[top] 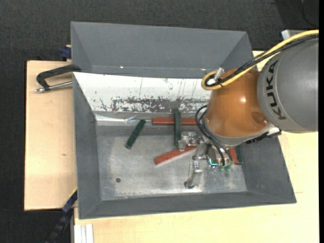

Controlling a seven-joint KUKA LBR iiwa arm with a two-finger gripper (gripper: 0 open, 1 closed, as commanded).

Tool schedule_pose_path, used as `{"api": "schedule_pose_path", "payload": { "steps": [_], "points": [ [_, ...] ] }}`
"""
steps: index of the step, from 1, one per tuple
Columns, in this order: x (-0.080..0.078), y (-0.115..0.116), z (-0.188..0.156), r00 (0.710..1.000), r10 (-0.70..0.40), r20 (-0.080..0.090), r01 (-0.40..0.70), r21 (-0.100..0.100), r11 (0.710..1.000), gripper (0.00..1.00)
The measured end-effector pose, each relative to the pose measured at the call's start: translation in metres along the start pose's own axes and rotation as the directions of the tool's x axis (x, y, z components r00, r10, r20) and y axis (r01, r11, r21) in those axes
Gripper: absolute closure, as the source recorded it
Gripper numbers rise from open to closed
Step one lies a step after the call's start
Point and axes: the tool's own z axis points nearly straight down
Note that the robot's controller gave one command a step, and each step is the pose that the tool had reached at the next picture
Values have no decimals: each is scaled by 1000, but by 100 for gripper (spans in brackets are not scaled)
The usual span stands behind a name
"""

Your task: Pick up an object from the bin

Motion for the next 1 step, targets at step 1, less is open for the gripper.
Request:
{"api": "schedule_pose_path", "payload": {
  "steps": [1],
  "points": [
    [-2, 0, -4, 1000, 1, 9, -1, 0, 1000, 0]
  ]
}}
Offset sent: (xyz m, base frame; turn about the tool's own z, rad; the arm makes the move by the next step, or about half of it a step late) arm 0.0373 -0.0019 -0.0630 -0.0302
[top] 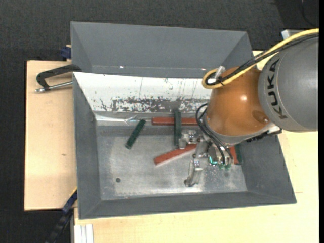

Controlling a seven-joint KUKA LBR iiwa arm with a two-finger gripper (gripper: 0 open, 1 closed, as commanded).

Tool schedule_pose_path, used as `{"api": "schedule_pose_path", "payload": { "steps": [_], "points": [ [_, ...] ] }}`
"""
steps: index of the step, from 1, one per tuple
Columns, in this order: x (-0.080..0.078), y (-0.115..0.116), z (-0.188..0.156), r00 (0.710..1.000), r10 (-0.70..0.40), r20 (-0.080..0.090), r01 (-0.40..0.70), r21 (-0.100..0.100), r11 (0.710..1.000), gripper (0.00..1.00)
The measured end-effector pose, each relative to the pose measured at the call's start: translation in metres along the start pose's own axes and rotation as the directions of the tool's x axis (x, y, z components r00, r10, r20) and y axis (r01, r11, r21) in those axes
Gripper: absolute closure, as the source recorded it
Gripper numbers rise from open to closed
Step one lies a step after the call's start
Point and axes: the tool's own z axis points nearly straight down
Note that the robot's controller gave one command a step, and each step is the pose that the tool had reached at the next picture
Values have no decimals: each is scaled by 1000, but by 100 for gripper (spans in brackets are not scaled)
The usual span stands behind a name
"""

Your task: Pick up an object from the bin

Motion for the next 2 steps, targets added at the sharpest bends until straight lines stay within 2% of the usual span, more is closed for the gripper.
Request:
{"api": "schedule_pose_path", "payload": {
  "steps": [1, 2],
  "points": [
    [-26, 0, 42, 1000, -21, 6, 21, 0, 1000, 0],
    [-27, 6, 81, 994, 112, -1, -112, 0, 994, 100]
  ]
}}
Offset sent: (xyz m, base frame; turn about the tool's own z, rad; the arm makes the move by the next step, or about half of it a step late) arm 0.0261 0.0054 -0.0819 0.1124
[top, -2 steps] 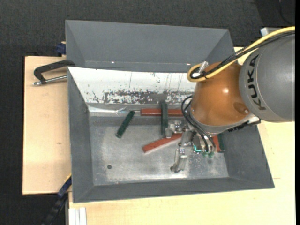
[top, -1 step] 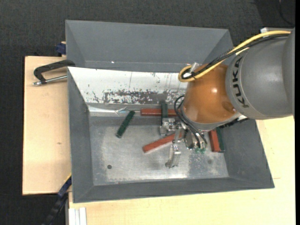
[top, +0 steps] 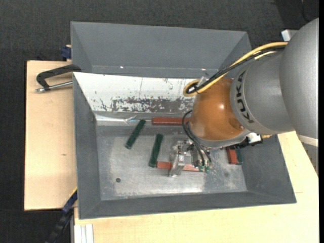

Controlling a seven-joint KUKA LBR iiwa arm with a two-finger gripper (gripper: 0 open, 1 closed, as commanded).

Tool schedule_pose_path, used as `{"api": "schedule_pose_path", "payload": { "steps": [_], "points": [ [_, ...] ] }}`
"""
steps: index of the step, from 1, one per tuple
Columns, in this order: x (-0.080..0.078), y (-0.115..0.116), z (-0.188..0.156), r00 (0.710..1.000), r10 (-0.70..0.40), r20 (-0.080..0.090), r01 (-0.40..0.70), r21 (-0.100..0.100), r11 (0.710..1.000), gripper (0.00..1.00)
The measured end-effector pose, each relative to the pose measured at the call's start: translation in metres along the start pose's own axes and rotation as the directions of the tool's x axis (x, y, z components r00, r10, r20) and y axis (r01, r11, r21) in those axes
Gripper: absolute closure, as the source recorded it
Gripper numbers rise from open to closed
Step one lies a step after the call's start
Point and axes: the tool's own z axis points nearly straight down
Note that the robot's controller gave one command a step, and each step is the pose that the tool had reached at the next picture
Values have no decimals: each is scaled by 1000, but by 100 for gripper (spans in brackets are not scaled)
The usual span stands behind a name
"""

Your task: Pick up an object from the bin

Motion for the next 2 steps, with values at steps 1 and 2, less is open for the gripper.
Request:
{"api": "schedule_pose_path", "payload": {
  "steps": [1, 2],
  "points": [
    [0, 0, 0, 1000, 0, 0, 0, 0, 1000, 100],
    [-5, -15, -191, 1000, -2, 15, 2, -2, 1000, 100]
  ]
}}
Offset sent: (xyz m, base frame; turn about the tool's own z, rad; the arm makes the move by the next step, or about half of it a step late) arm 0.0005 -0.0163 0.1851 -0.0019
